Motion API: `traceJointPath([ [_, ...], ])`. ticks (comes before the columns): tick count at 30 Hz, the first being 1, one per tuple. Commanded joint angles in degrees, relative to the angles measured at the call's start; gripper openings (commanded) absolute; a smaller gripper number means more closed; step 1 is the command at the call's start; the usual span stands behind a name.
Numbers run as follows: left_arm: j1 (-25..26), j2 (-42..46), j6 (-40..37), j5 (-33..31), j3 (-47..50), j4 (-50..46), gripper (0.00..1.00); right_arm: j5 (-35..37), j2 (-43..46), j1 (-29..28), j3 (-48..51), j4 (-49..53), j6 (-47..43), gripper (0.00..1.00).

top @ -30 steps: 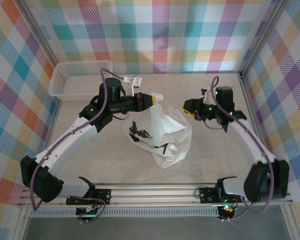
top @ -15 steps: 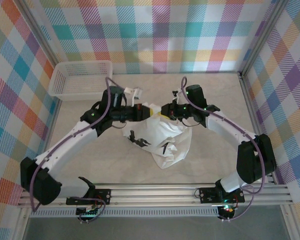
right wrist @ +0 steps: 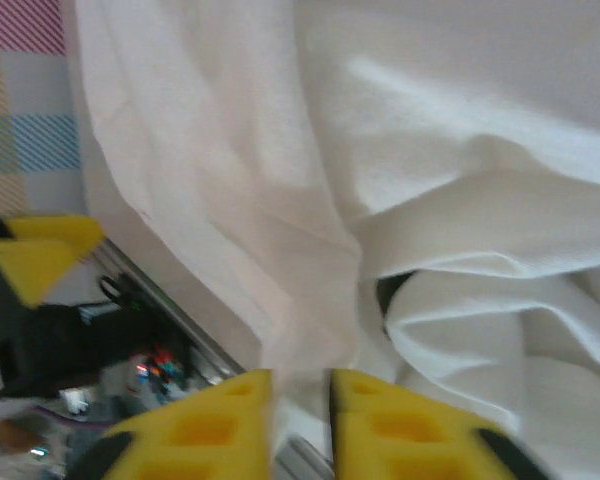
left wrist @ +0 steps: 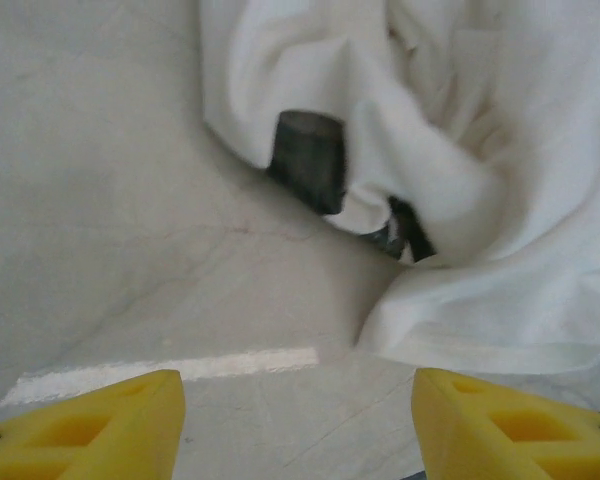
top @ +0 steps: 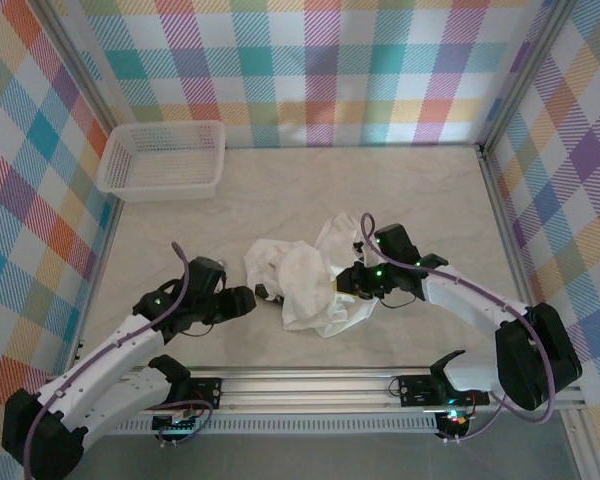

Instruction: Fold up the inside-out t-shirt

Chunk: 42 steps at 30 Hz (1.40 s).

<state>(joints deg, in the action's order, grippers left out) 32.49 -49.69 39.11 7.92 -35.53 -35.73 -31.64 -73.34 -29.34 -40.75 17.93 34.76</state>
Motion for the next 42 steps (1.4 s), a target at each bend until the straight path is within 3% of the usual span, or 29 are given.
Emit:
traceJointPath([
  [1,1.2,-7.55,-5.23,2.53,-8.46,2.54,0.6,2.97,0.28,-0.41,-5.45,3.86,-6.8,0.27],
  [3,5.53,-13.06,-9.62,4.24,-12.43,2.58,0.59,3.73,0.39,-0.46,-6.18,4.04,-8.32,0.25],
  [7,16.18,-22.21,-20.23,1.11,-17.23,2.34,0.63,5.84,0.44,-0.45,-6.14,4.06,-9.45,0.24],
  [10,17.17,-27.82,-22.07,-0.86,-17.34,2.83,0.69,8.87,1.39,-0.45,-5.33,4.84,-8.71,0.3],
  [13,17.21,-32.94,-20.52,-5.58,-18.36,1.79,0.69,9.84,2.79,-0.45,-4.82,6.23,-8.67,0.43],
  [15,17.13,-34.29,-19.72,-6.45,-18.43,3.15,0.68,9.06,3.49,-0.45,-4.61,6.93,-9.13,0.45],
  [17,17.08,-34.69,-19.13,-6.16,-19.12,4.3,0.52,5.86,3.96,-0.5,-4.04,6.78,-9.74,0.41],
  [20,17.1,-33.95,-18.31,-4.39,-20.79,5.58,0.03,3.44,4.53,-1.97,-2.99,7.81,-8.89,0.41],
  [24,16.53,-31.21,-16.98,1.73,-21.77,10.05,0.0,6.52,3.56,-5.99,-2.36,8.3,-7.23,0.57],
  [26,15.8,-29.75,-15.48,5.32,-22.5,12.95,0.0,9.0,3.16,-6.19,-3.54,8.97,-6.05,0.57],
  [28,14.9,-28.71,-14.47,9.42,-24.9,16.31,0.0,13.24,5.02,-6.08,-4.57,9.04,-5.11,0.54],
  [30,14.55,-29.62,-14.5,12.86,-29.72,19.31,0.0,22.91,9.83,-5.99,-4.69,10.38,-3.64,0.53],
  [34,14.64,-38.86,-13.46,15.36,-44.72,25.29,0.0,59.44,27.78,-5.73,-6.62,21.25,2.59,0.6],
  [36,14.62,-45.52,-13.36,17.09,-53.9,27.27,0.0,69.75,35.42,-5.48,-7.14,18.79,-2.26,0.61],
  [38,15.13,-53.18,-12.8,20.2,-65.76,27.9,0.0,76.25,36.77,-5.2,-10.94,18.2,-8.24,0.61],
  [41,18.31,-67.03,-13.7,22.14,-88.42,22.81,0.0,79.31,34.06,-5.11,-18.86,20.57,-14.08,0.64],
  [42,19.61,-71.48,-15.57,21.73,-96.88,17.36,0.13,79.98,34.01,-5.11,-20.37,21.0,-14.24,0.65],
])
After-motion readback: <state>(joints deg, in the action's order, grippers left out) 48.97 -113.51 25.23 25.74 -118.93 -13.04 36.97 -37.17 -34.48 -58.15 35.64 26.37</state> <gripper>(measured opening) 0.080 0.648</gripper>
